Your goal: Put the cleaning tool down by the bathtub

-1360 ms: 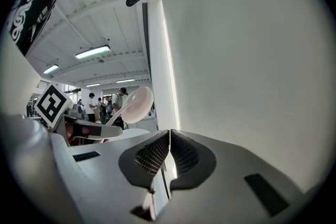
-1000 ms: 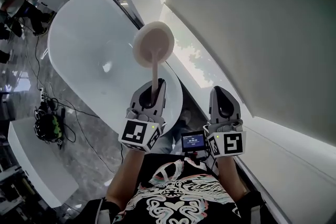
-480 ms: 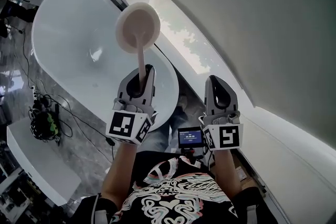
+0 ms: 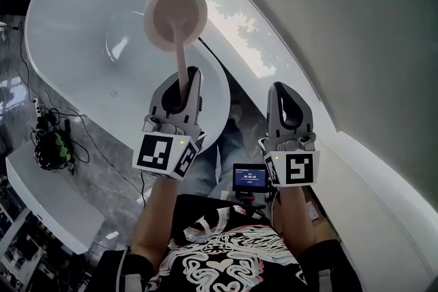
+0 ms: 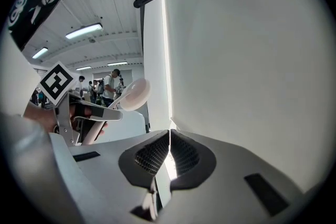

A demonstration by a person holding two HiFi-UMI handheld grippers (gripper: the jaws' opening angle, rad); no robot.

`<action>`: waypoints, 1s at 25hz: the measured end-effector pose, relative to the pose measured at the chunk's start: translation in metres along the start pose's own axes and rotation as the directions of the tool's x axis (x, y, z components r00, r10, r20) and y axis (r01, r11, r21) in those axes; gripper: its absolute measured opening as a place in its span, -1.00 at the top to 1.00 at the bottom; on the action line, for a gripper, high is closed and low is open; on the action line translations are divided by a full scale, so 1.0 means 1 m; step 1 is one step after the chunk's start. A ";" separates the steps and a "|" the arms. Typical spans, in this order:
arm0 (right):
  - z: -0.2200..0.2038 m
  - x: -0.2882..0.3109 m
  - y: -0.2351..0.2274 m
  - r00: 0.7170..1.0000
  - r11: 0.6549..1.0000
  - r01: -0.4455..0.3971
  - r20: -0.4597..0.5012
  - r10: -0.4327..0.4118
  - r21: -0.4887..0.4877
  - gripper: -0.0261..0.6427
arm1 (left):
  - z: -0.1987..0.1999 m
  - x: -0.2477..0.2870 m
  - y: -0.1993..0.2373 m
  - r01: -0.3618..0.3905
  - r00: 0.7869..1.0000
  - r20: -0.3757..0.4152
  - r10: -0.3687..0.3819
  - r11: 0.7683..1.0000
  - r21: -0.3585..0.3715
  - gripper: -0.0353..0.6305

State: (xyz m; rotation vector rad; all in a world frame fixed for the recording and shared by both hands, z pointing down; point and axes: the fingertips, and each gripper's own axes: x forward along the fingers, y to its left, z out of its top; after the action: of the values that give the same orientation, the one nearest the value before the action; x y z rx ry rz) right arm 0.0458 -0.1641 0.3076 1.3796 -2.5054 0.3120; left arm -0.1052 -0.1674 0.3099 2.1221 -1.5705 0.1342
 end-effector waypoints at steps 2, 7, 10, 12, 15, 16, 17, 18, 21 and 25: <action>-0.011 0.005 -0.004 1.000 1.000 0.002 -0.007 -0.002 0.002 0.84 | -0.008 0.008 0.003 -0.002 1.000 -0.004 0.002 1.000 -0.003 0.79; -0.041 0.016 -0.011 0.999 1.000 -0.011 -0.035 0.011 0.015 0.84 | -0.029 0.025 0.008 -0.005 1.000 -0.020 0.004 1.000 -0.016 0.79; -0.064 0.025 -0.017 0.999 1.000 -0.013 -0.050 0.014 0.022 0.84 | -0.047 0.039 0.010 0.000 0.999 -0.036 -0.001 1.000 -0.027 0.79; -0.079 0.031 -0.019 0.998 1.000 -0.011 -0.063 0.012 0.025 0.84 | -0.060 0.046 0.013 0.001 0.999 -0.045 -0.003 0.999 -0.035 0.79; -0.102 0.040 -0.015 0.997 1.000 -0.023 -0.078 0.024 0.015 0.84 | -0.081 0.053 0.022 -0.010 0.998 -0.061 0.007 0.999 -0.043 0.79; -0.111 0.042 -0.014 0.996 1.000 -0.027 -0.086 0.028 0.012 0.84 | -0.089 0.055 0.024 -0.014 0.998 -0.069 0.011 0.999 -0.046 0.79; -0.119 0.043 -0.015 0.995 0.999 -0.032 -0.094 0.033 0.011 0.84 | -0.097 0.059 0.025 -0.018 0.997 -0.076 0.014 0.998 -0.052 0.79; -0.126 0.044 -0.017 0.994 0.999 -0.037 -0.103 0.038 0.011 0.84 | -0.105 0.062 0.026 -0.022 0.996 -0.082 0.017 0.998 -0.059 0.79; -0.144 0.052 -0.019 0.991 0.998 -0.057 -0.120 0.058 0.012 0.84 | -0.124 0.073 0.033 -0.037 0.995 -0.094 0.030 0.997 -0.073 0.79; -0.166 0.058 -0.021 0.989 0.998 -0.057 -0.136 0.059 0.016 0.84 | -0.151 0.079 0.044 -0.062 0.992 -0.115 0.051 0.994 -0.093 0.79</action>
State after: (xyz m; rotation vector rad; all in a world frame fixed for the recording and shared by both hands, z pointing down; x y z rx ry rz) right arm 0.0547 -0.1691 0.4842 1.2468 -2.4378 0.4193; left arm -0.0882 -0.1792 0.4843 1.9626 -1.5404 0.1902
